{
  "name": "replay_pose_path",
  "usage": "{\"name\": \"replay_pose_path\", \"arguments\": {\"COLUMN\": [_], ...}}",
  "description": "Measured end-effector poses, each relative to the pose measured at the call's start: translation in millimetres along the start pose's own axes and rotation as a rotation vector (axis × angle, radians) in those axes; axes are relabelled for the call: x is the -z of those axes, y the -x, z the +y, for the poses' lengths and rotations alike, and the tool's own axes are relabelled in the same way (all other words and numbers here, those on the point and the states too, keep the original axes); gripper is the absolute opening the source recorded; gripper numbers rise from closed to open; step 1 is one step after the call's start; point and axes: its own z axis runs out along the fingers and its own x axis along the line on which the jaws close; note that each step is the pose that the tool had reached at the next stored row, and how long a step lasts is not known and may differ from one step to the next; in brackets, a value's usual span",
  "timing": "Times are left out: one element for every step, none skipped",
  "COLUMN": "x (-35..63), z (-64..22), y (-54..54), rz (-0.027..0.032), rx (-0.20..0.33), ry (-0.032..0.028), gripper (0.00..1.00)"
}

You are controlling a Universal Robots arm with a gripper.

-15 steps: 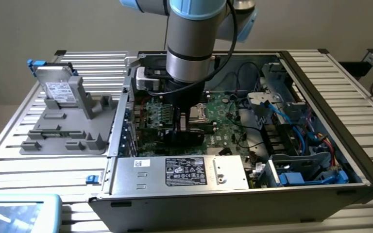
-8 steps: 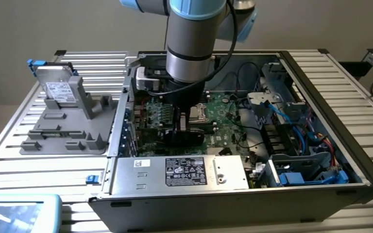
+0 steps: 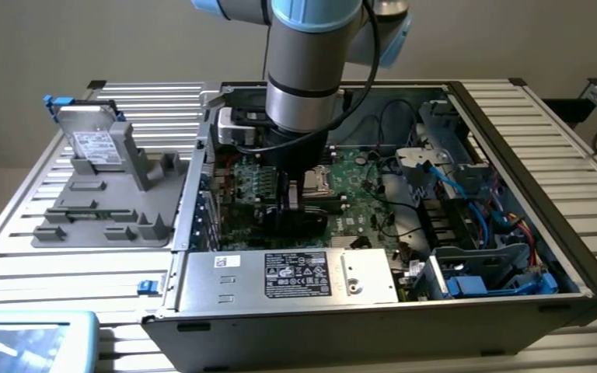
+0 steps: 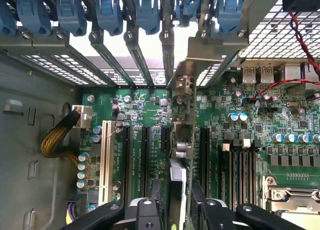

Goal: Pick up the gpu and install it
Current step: 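Press down on the gpu until it lock into place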

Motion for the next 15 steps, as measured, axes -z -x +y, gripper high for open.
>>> {"name": "replay_pose_path", "arguments": {"x": [0.0, 0.0, 0.0, 0.0, 0.0, 0.0, 0.0, 0.0, 0.0, 0.0, 0.0, 0.0, 0.0, 0.0, 0.0], "z": [0.0, 0.0, 0.0, 0.0, 0.0, 0.0, 0.0, 0.0, 0.0, 0.0, 0.0, 0.0, 0.0, 0.0, 0.0], "y": [0.0, 0.0, 0.0, 0.0, 0.0, 0.0, 0.0, 0.0, 0.0, 0.0, 0.0, 0.0, 0.0, 0.0, 0.0], "rz": [0.0001, 0.0, 0.0001, 0.0001, 0.0001, 0.0001, 0.0001, 0.0001, 0.0, 0.0, 0.0001, 0.0001, 0.0001, 0.0001, 0.0], "rx": [0.0, 0.0, 0.0, 0.0, 0.0, 0.0, 0.0, 0.0, 0.0, 0.0, 0.0, 0.0, 0.0, 0.0, 0.0], "ry": [0.0, 0.0, 0.0, 0.0, 0.0, 0.0001, 0.0001, 0.0, 0.0, 0.0, 0.0001, 0.0, 0.0, 0.0, 0.0], "gripper": [0.42, 0.42, 0.47, 0.53, 0.53, 0.6, 0.6, 0.6, 0.6, 0.6, 0.6, 0.6, 0.6, 0.6, 0.6]}}
